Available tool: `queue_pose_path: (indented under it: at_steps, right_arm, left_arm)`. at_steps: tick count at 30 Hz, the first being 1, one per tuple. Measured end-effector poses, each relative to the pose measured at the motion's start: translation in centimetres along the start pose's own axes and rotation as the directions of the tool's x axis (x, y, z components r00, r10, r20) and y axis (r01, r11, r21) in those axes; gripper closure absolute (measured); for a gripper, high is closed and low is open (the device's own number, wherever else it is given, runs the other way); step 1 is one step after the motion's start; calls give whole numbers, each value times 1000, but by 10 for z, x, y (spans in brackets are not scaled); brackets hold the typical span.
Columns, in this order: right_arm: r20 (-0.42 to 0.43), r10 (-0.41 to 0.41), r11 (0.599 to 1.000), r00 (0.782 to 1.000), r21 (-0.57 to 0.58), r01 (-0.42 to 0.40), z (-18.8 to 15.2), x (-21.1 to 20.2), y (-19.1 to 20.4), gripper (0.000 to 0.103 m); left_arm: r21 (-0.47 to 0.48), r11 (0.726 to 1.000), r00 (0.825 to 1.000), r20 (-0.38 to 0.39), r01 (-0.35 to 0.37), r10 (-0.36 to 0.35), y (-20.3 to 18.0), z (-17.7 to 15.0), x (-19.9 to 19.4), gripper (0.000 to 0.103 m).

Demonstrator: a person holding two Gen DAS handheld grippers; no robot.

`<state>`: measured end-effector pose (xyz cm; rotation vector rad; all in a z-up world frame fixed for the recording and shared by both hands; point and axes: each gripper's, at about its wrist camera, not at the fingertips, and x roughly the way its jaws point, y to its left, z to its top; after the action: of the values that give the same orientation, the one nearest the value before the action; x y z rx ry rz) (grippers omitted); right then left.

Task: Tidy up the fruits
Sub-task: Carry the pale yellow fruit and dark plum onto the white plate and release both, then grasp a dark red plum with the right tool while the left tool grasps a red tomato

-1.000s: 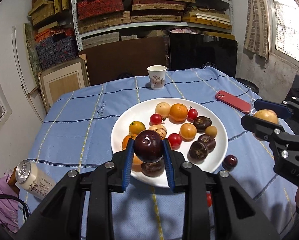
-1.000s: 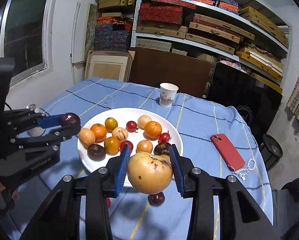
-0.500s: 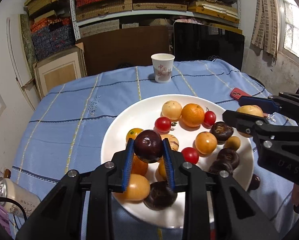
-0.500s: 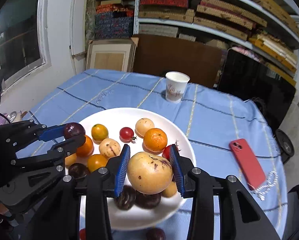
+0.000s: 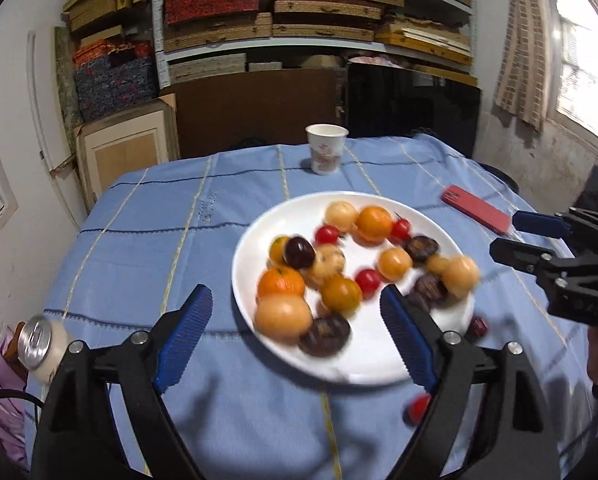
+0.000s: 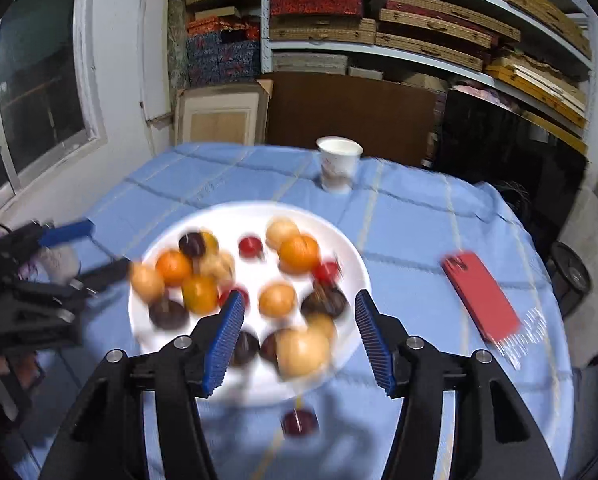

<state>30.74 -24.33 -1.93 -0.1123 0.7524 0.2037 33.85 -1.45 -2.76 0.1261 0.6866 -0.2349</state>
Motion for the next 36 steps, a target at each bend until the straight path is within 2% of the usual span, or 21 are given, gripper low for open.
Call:
queue_pose_path:
  at_steps: [3,6,9,13,15,16,17,19,24,29,31,33,36]
  right_arm:
    - [-24,-33,999,999,-21,32,-41,-7,5,45]
    - [-72,-70,997,995,-29,68,-65,7,7,45]
    - [-109,-66,998,992,15,68,-73,26,1,45]
    - [-162,-45,998,986,40,52,-68,52,2,46]
    - [-168,-52,998,984,31,58,-67,59,7,53]
    - [-182,-44,998,982,30,51,-67,63,9,65]
    - [-204,-38,999,978,29,44,-67,67,10,73]
    - [-196,-41,999,980,20,46,-69,61,15,74]
    - [-156,30,998,987,-58,-39,-90,16,35,74]
    - [-130,98,995,987,-20,-102,-121,-22,37,74]
    - [-115,113,993,987,-6,-114,-126,-29,37,73]
    - [-116,123,992,986,3,-123,-130,-31,36,73]
    - [-121,127,992,984,-2,-128,-135,-28,38,73]
  left_arm:
    - [24,999,1000,5,28,-28,-9,-26,-29,14]
    - [34,998,998,-27,61,-60,-18,-52,-44,14]
    - [42,997,996,-58,68,-66,-23,-68,-47,14]
    - [27,997,994,-94,66,-64,-23,-84,-46,14]
    - [23,998,993,-106,63,-60,-21,-85,-42,14]
    - [21,998,992,-108,61,-58,-21,-86,-41,14]
    - [20,998,992,-109,61,-58,-21,-86,-41,14]
    - [28,998,993,-108,58,-55,-24,-84,-40,14]
    - [63,996,994,-92,65,-59,-33,-68,-40,14]
    - [118,989,987,-141,91,-74,-61,-61,-11,14]
    - [142,985,984,-165,95,-72,-74,-64,4,22]
    - [159,983,979,-194,92,-61,-85,-68,20,39]
    - [148,984,973,-223,94,-59,-91,-74,36,42]
